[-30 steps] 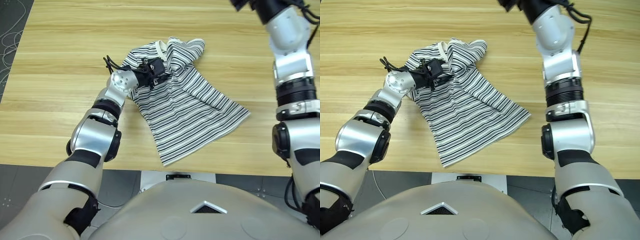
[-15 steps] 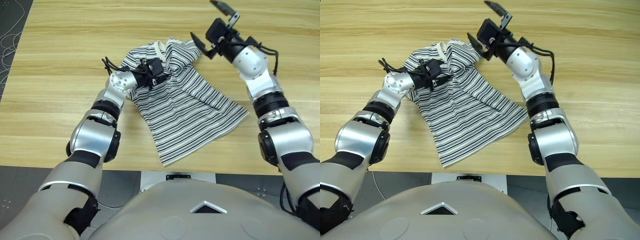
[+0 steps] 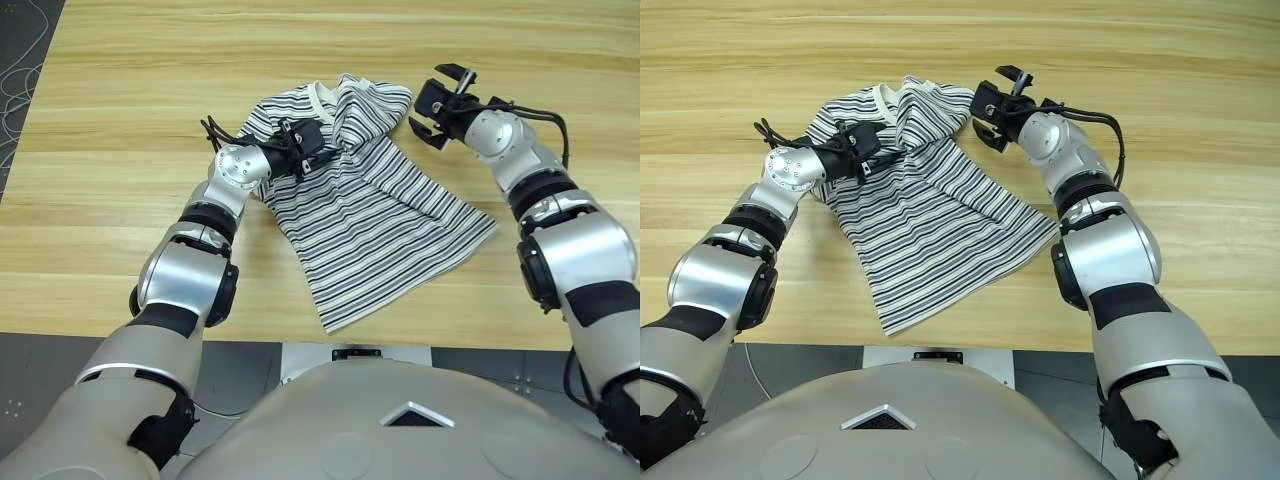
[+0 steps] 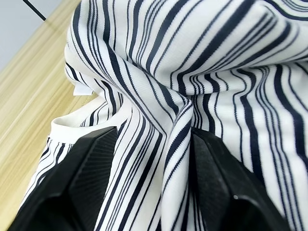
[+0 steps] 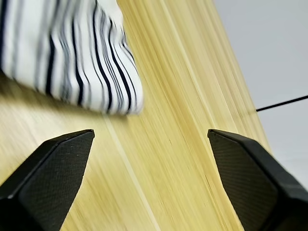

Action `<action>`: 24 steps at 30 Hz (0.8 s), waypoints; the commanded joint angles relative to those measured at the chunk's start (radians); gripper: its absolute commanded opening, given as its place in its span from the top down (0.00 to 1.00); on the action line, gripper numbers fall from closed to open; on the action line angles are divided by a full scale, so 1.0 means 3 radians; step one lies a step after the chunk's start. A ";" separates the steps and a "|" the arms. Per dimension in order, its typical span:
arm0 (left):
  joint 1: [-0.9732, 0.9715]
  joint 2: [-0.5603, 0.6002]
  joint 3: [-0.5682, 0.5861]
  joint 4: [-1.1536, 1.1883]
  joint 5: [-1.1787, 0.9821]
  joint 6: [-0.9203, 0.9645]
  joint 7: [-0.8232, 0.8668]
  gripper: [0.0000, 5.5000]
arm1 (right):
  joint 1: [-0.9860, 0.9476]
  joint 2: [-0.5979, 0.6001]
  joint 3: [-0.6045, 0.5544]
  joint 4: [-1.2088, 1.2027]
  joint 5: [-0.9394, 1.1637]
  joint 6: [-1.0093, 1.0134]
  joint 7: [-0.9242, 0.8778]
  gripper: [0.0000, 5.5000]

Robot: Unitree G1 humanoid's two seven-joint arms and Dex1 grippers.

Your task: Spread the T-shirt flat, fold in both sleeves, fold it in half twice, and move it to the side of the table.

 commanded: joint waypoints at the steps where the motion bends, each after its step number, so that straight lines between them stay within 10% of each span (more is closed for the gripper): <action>1: 0.0381 0.0048 -0.0092 0.0197 0.0185 0.0217 -0.0145 0.52 | -0.0188 -0.0295 -0.0013 0.0043 -0.0066 0.0129 -0.0024 0.21; 18: 0.0851 0.0070 -0.0274 -0.0107 0.0225 -0.0405 -0.0470 0.52 | 0.0272 -0.0003 -0.0337 -0.0315 0.0387 -0.0417 0.0525 0.21; 24: 0.0613 0.0134 -0.0160 -0.0065 0.0100 -0.0230 -0.0452 0.52 | 0.1810 -0.0745 -0.0766 -0.3404 0.1587 0.0666 0.1824 0.21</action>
